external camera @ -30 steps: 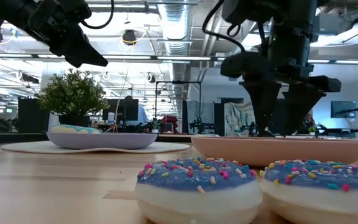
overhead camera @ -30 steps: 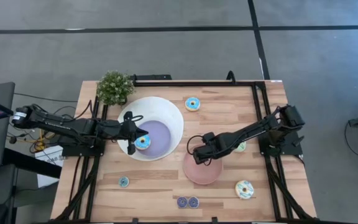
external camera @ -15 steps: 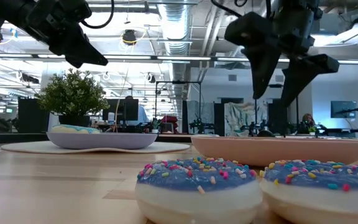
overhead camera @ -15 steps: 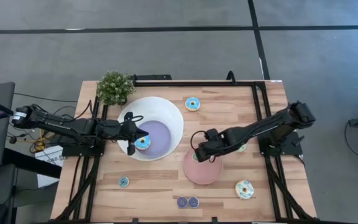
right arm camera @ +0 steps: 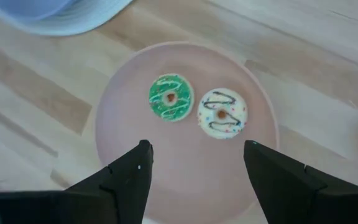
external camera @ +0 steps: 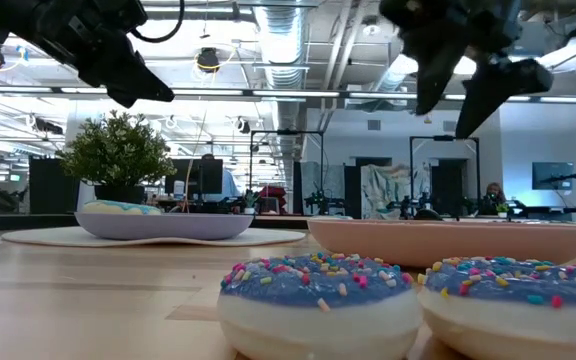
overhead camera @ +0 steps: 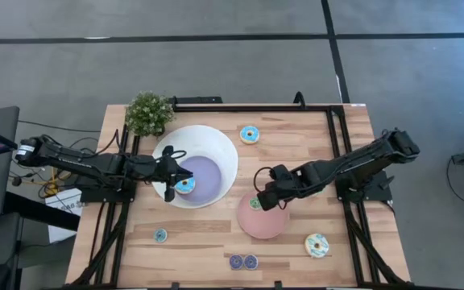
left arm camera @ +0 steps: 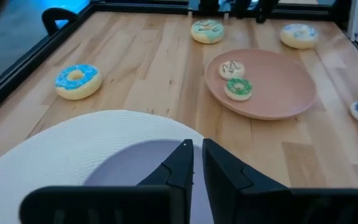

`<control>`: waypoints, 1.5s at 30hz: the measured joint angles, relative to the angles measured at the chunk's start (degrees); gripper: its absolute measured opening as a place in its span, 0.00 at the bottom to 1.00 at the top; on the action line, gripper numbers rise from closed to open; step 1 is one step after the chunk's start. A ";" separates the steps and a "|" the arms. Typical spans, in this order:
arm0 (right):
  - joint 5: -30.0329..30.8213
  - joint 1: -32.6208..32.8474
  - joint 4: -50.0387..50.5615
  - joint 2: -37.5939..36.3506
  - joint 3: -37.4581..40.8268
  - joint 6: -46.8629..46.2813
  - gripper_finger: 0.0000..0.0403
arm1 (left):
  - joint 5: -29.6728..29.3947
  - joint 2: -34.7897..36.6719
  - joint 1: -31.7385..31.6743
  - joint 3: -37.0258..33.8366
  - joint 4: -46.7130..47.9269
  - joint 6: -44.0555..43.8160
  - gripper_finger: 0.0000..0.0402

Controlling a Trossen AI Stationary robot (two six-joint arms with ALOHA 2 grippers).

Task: Pick & Place donuts
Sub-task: Put the big light green donut on the purple plate

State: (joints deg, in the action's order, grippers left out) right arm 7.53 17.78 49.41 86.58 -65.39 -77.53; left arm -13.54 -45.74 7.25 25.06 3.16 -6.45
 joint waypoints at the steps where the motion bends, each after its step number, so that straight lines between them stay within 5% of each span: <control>1: 0.00 0.51 0.37 -0.58 0.00 0.04 0.60 | 0.55 0.00 0.10 0.27 0.28 0.01 0.06; 17: 3.43 12.30 21.97 -12.08 0.45 -2.98 0.60 | 1.15 0.00 1.46 2.28 -1.16 3.32 0.00; 24: 3.20 14.07 23.17 -20.97 10.88 -3.15 0.60 | 0.65 0.00 1.46 2.28 -1.16 0.63 0.00; 33: 0.30 1.73 21.46 -33.45 22.19 15.53 0.60 | 0.52 0.00 1.46 2.28 -0.76 1.48 0.00; 45: -4.67 -16.71 15.17 -28.13 26.08 44.50 0.60 | -0.89 0.00 1.44 2.28 -0.83 0.75 0.00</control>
State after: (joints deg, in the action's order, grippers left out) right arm 2.86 1.07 64.57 58.45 -39.31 -33.04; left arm -14.43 -45.74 8.69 27.33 2.33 -5.70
